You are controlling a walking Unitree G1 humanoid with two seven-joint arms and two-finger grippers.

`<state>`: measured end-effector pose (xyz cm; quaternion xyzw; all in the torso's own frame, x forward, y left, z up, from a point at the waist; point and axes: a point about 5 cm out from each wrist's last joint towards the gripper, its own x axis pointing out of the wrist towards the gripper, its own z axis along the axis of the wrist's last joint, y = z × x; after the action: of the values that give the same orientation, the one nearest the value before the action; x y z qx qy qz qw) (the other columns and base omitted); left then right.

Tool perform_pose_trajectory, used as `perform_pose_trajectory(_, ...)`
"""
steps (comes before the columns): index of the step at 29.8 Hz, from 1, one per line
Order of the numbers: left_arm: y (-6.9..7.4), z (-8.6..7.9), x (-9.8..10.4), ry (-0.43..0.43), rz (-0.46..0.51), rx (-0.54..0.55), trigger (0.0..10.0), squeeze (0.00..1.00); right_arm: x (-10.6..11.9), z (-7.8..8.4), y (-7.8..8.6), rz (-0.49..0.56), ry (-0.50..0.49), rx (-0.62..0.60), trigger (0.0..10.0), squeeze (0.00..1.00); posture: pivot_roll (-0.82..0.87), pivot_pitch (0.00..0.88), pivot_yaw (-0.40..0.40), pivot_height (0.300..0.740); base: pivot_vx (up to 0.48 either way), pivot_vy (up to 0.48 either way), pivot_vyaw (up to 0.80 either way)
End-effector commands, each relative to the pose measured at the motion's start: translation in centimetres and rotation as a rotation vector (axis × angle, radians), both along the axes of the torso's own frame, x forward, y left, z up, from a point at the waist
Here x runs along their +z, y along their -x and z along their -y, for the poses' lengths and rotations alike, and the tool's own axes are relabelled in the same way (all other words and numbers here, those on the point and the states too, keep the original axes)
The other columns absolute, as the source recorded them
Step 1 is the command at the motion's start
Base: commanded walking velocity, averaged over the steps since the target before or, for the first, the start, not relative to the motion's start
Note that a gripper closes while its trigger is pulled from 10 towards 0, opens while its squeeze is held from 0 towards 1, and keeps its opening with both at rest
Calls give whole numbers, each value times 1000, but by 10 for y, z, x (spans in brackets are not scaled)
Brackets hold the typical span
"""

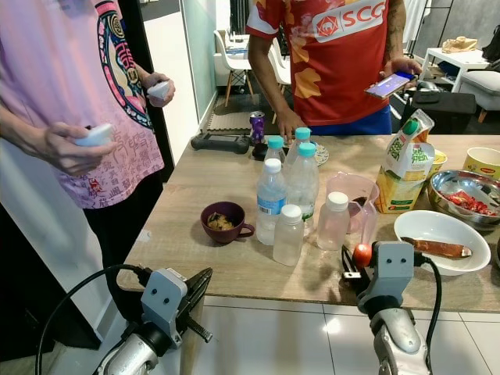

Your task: Restocking fridge

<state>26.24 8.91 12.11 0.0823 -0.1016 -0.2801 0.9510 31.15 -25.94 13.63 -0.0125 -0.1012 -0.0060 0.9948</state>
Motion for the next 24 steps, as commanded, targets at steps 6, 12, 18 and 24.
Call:
perform_pose_trajectory(6,0,-1,-4,11,-16,2,10000,0,37,49,8,72,49,-35,10000,0,25,102,39,740,0,0,0)
perform_pose_trajectory(12,0,0,-4,13,-17,-1,10000,0,46,60,10,67,68,-4,10000,0,22,102,42,740,0,0,0)
perform_pose_trajectory(18,0,-1,-4,17,-21,0,10000,0,46,61,13,16,39,118,10000,0,28,101,37,740,0,0,0)
perform_pose_trajectory(24,0,-2,-5,20,-23,7,10000,0,28,47,23,-150,85,382,10000,0,30,102,34,740,0,0,0)
